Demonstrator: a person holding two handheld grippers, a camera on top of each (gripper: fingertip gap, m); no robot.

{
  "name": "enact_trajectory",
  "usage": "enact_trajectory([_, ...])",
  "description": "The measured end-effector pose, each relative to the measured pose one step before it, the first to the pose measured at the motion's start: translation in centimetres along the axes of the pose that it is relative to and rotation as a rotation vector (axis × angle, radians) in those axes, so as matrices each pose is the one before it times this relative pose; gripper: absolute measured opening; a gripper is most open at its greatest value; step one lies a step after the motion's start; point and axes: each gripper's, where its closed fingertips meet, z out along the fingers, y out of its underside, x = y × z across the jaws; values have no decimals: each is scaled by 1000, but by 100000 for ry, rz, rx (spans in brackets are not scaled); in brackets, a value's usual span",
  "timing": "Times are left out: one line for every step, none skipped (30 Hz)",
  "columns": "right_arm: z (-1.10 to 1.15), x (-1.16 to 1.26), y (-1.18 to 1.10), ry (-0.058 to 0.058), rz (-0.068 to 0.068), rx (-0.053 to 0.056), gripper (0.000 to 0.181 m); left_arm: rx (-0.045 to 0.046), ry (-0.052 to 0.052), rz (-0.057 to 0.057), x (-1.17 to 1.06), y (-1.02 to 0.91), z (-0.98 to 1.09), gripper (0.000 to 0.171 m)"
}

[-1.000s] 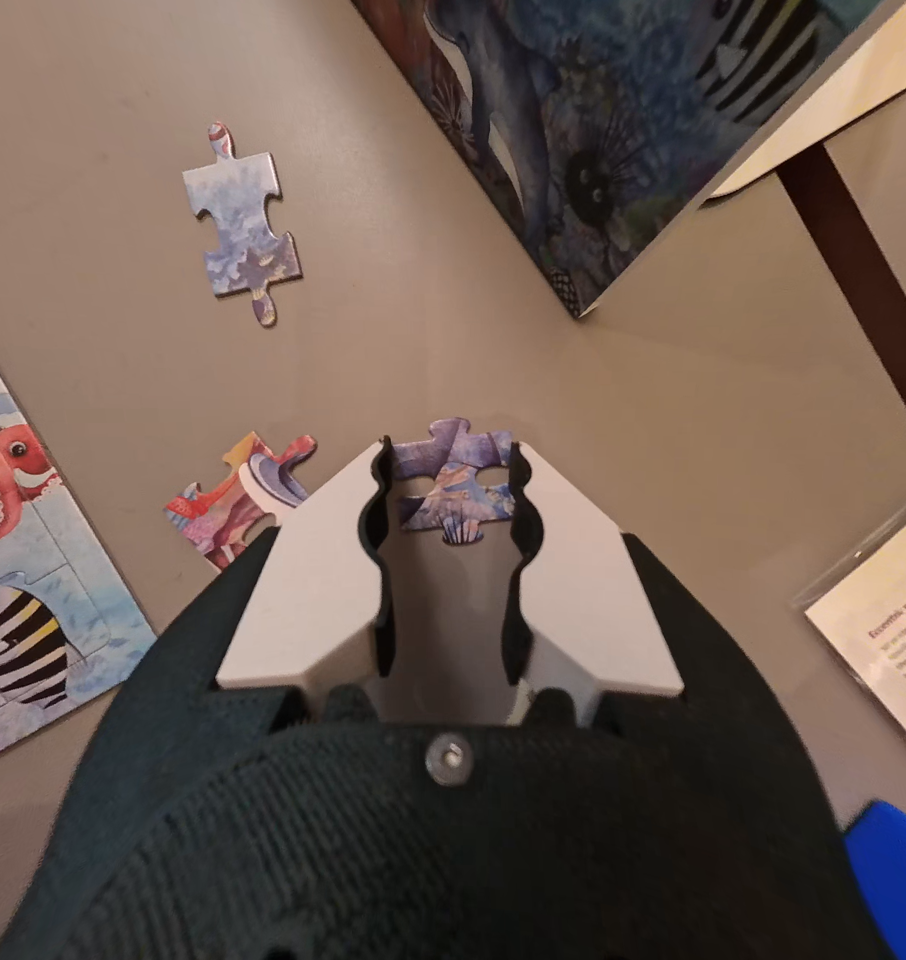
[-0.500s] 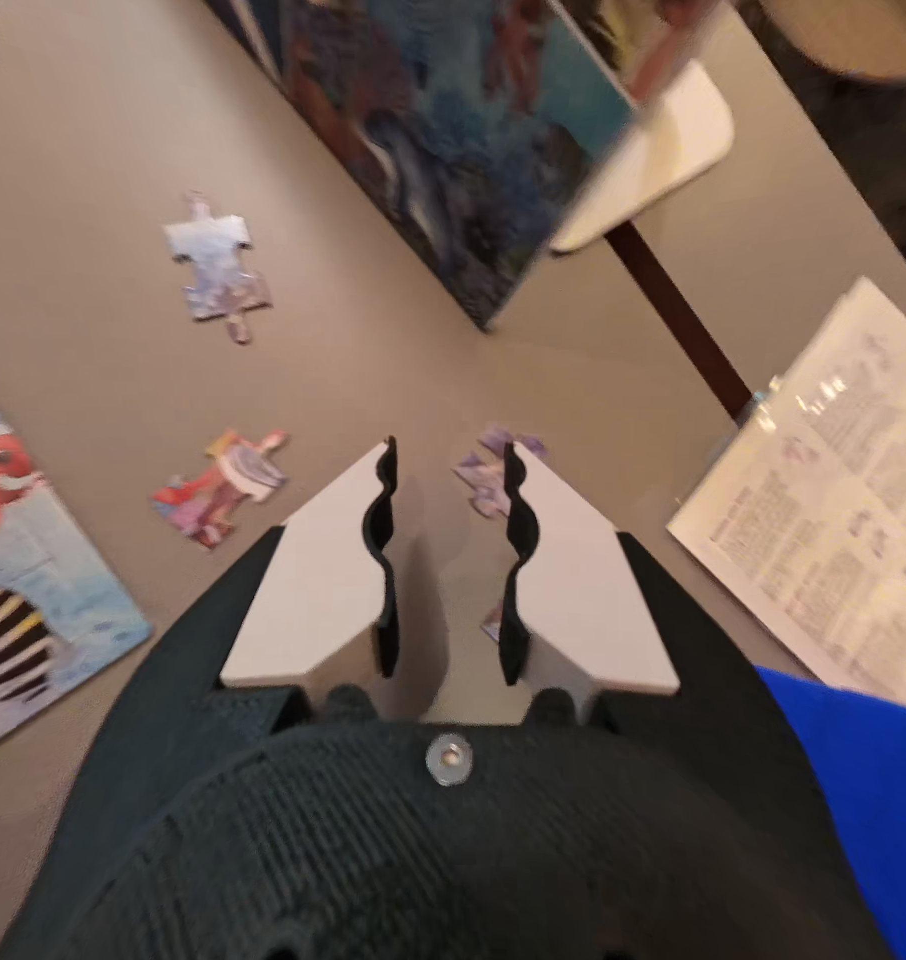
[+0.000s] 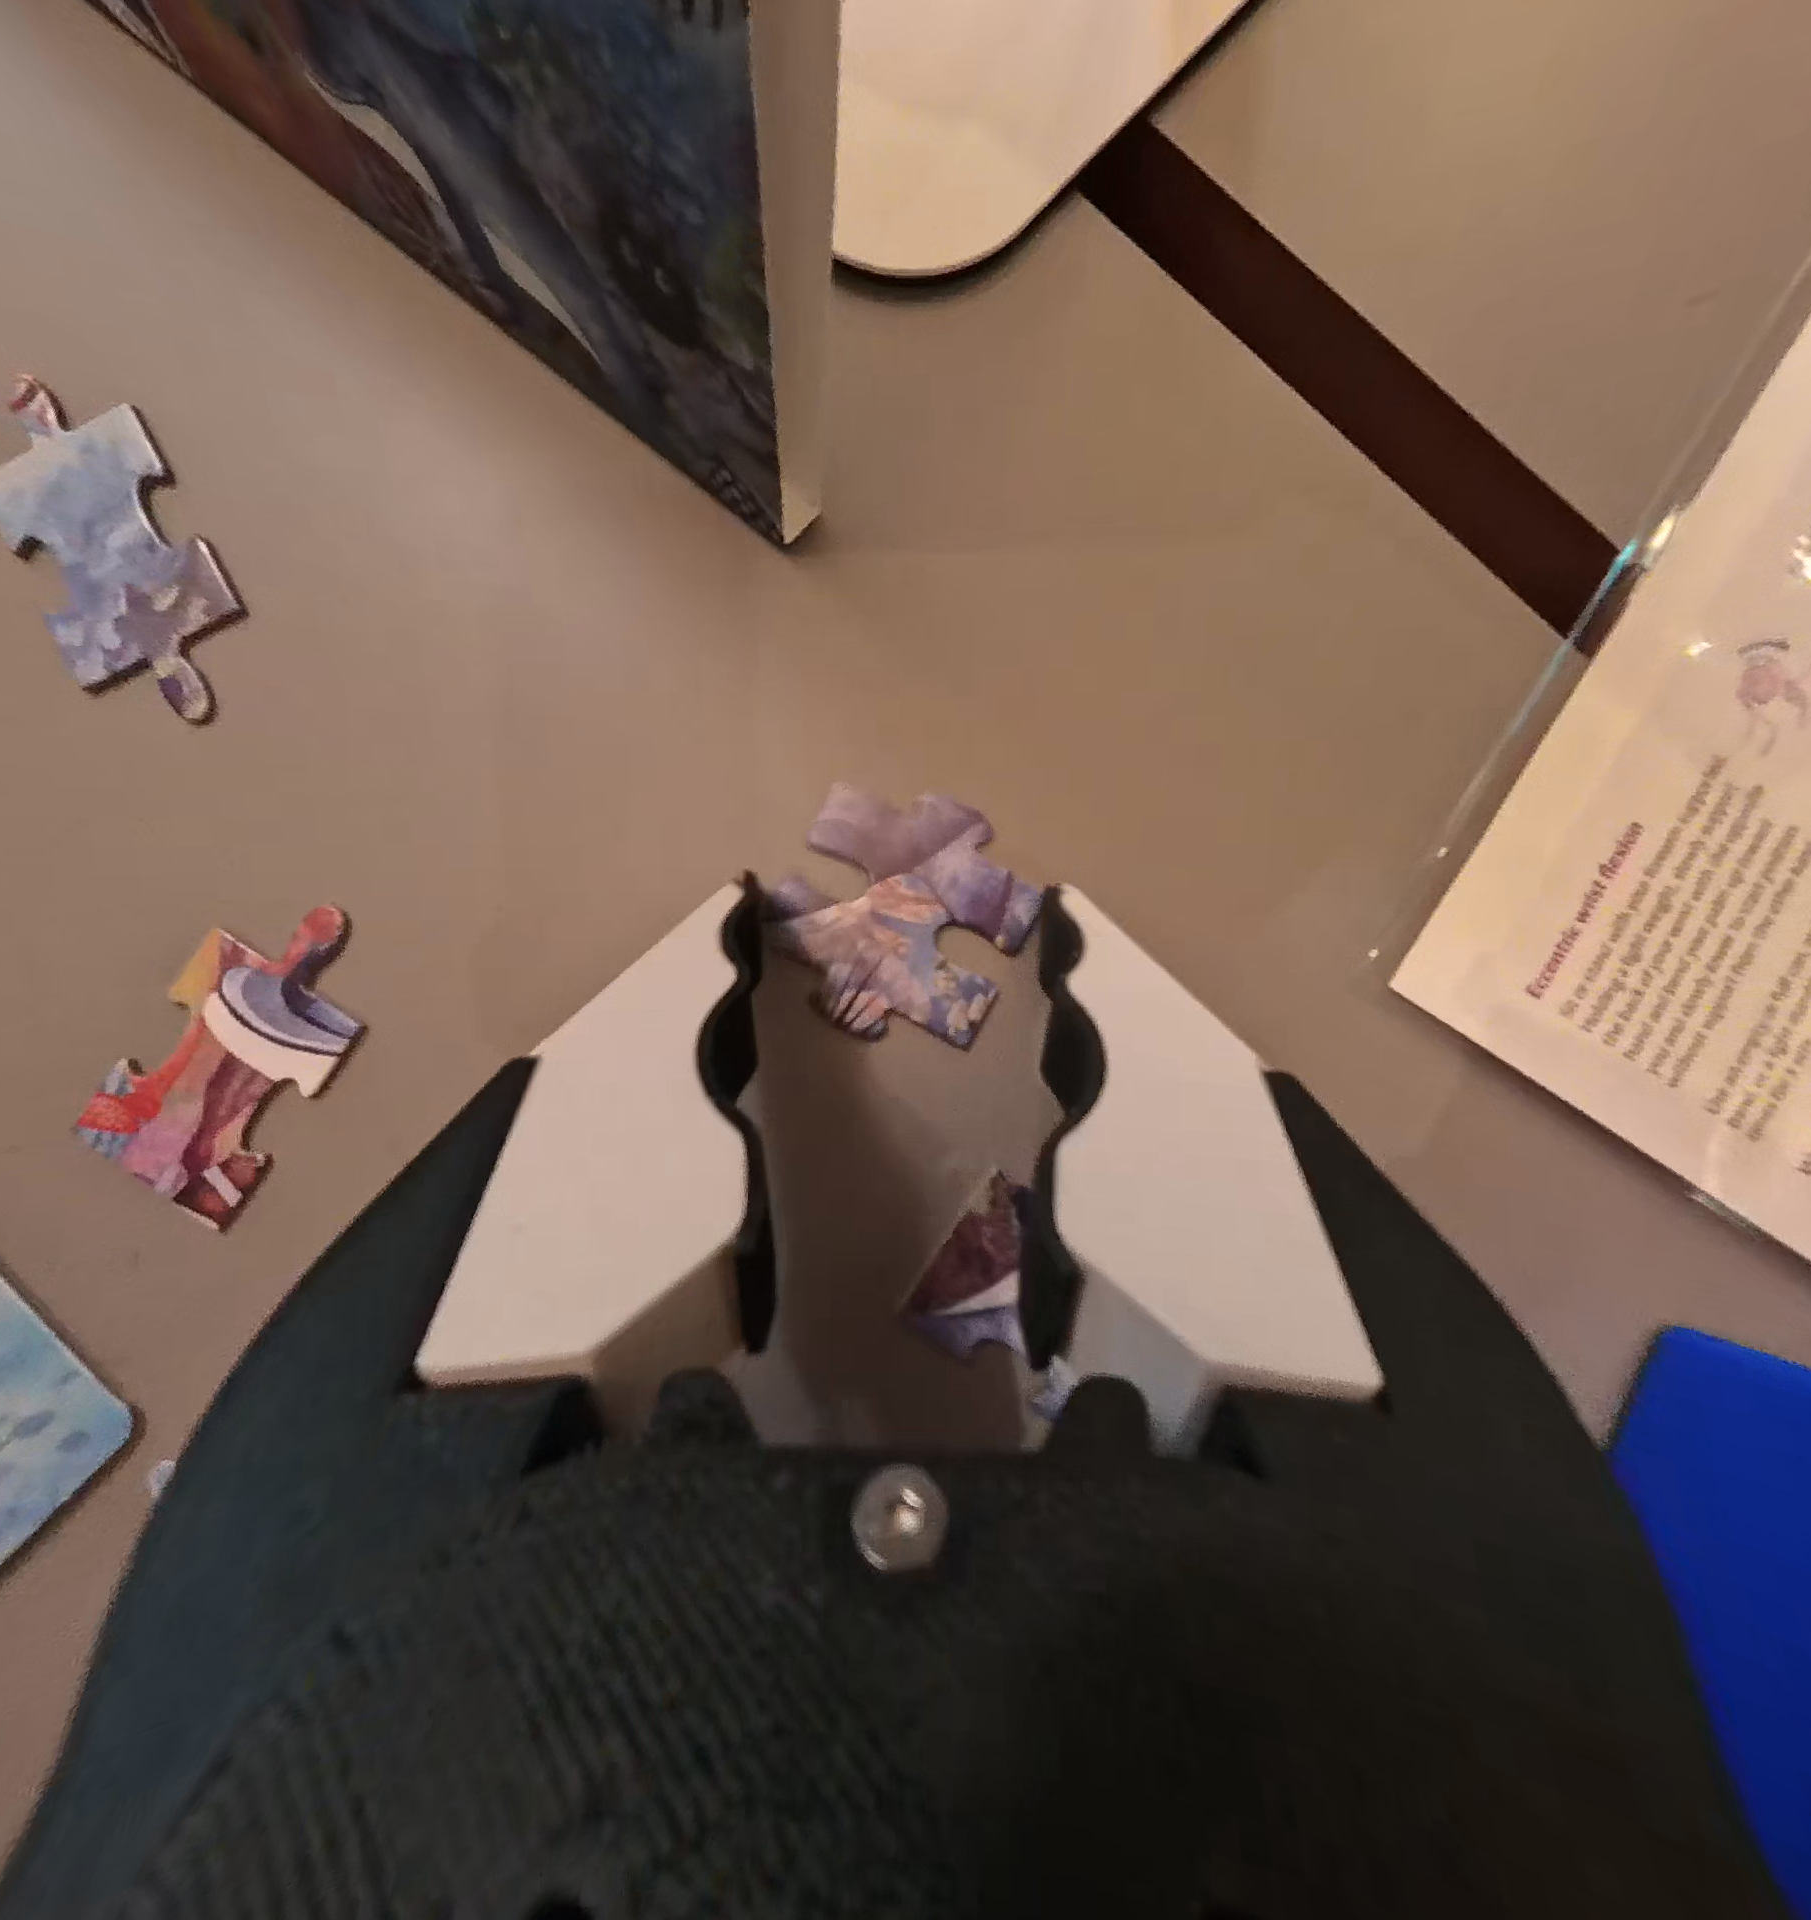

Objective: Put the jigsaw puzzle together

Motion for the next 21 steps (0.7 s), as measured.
enact_trajectory([39, -119, -73, 72, -147, 19, 51, -76, 42, 179, 28, 9, 8, 21])
enact_trajectory([2, -68, -2, 221, 61, -458, 50, -91, 51, 214, 27, 11, 7, 21])
enact_trajectory([-21, -43, 21, 80, 53, -633, 50, -78, 49, 208, 27, 9, 8, 21])
enact_trajectory([-18, -57, 5, 96, -261, -390, 50, -33, 30, 193, 26, 3, 11, 21])
enact_trajectory([-22, -53, -2, 165, -452, -63, 49, 10, 6, 162, 19, -4, -10, 21])
enact_trajectory([-13, -81, -4, -35, -417, 67, 49, 80, -15, 93, 16, -10, -12, 21])
enact_trajectory([-20, -158, 7, -501, -318, 36, 49, 138, -26, 24, -8, -11, -11, 21])
enact_trajectory([-27, -199, 2, -755, -163, -19, 48, 126, -28, -55, -5, -18, -15, 21])
enact_trajectory([-83, -213, -47, -827, -155, 171, 46, 97, 32, -111, -5, -1, -15, 21])
enact_trajectory([-240, -446, -259, -2204, -1175, 1417, 16, 101, 30, -116, -15, -12, -12, 21])
enact_trajectory([-327, -377, -504, -1543, -819, 2998, 11, 86, 21, -109, -11, -14, -6, 21])
enact_trajectory([-265, -144, -402, -105, 282, 2151, 27, 66, 17, -90, -13, -11, -7, 21])
enact_trajectory([-179, -98, 67, -71, 119, -1601, 31, 10, 18, -66, -6, 2, -1, 21])
enact_trajectory([-140, 199, 310, 1654, -233, -3255, 34, -63, 27, -28, -2, 8, 2, 21])
enact_trajectory([-133, 476, 197, 3530, -344, -1931, 34, -80, 13, 9, 4, 3, 15, 21])
enact_trajectory([-120, 549, -40, 3784, 97, 151, 30, -103, 26, 30, 1, 19, 9, 21])
enact_trajectory([-75, 595, -197, 3445, 1194, 1687, 23, -88, 14, 51, 10, 4, 8, 21])
enact_trajectory([-22, 592, -249, 2733, 2137, 2193, 21, -45, -17, 77, 13, 8, 9, 21])
enact_trajectory([70, 485, -188, 1524, 2874, 1582, 20, -15, -22, 91, 12, -1, -6, 21])
enact_trajectory([140, 405, -61, 683, 3857, 385, 22, -3, -35, 109, 3, 6, 5, 21])
enact_trajectory([187, 307, 30, 83, 4430, -644, 25, -79, 3, 94, 13, 3, 3, 21])
